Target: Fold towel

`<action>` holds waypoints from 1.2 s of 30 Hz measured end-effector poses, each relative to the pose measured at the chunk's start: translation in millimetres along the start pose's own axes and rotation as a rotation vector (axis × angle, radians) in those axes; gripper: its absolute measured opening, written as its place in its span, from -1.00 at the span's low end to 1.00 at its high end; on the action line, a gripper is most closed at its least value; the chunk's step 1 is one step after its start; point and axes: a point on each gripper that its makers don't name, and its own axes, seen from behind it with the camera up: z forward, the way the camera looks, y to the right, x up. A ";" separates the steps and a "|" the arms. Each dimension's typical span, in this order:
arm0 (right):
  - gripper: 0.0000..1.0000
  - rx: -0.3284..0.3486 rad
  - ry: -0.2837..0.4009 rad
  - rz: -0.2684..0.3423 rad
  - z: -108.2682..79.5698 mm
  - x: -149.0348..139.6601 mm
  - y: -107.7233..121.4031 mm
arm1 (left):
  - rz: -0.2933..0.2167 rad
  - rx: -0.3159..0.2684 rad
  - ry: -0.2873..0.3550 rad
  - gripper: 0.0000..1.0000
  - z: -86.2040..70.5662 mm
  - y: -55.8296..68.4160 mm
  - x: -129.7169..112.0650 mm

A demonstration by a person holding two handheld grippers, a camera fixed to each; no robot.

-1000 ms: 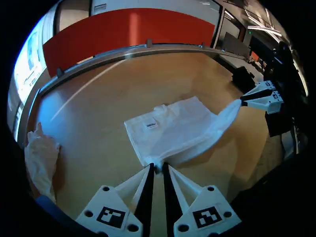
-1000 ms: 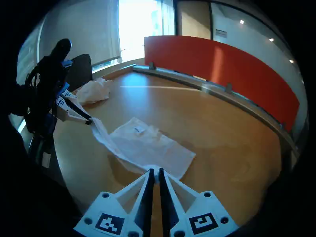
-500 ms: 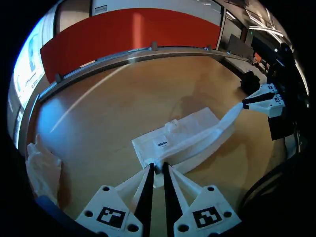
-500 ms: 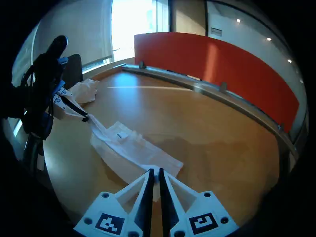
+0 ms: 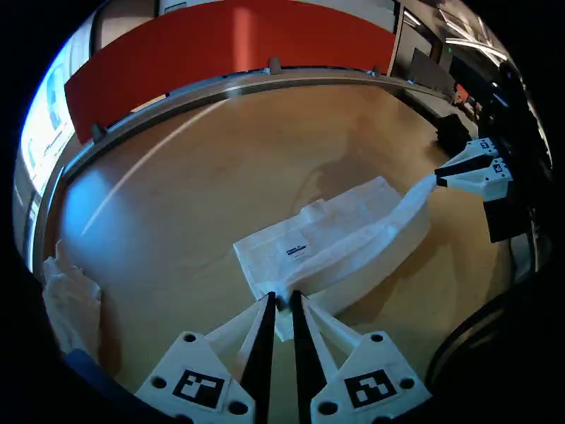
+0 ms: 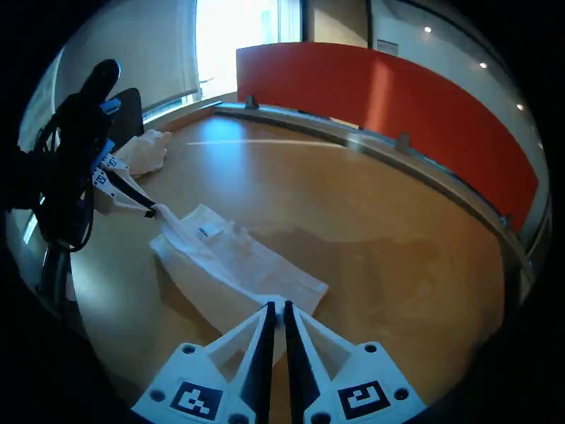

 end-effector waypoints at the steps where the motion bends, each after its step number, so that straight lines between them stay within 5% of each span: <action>1: -0.81 -0.001 -0.005 0.004 4.2 -0.5 1.6 | -0.003 0.005 -0.001 -0.67 4.0 -2.1 0.8; 17: -0.78 -0.050 -0.039 0.053 43.4 -6.2 21.6 | -0.049 0.077 -0.006 -0.56 43.5 -24.9 9.6; 22: -0.60 -0.073 -0.050 0.054 48.7 -9.7 25.4 | -0.057 0.114 -0.005 -0.54 48.9 -34.6 9.3; 25: -0.36 -0.091 -0.048 0.056 48.6 -9.6 30.4 | -0.060 0.129 -0.003 -0.47 48.0 -39.8 9.3; 31: 0.33 -0.130 -0.037 0.066 43.5 -9.6 42.2 | -0.073 0.124 -0.004 -0.02 43.0 -43.2 8.2; 36: 0.81 -0.133 -0.026 0.079 39.4 -9.9 43.1 | -0.086 0.120 0.011 0.67 38.3 -43.4 9.5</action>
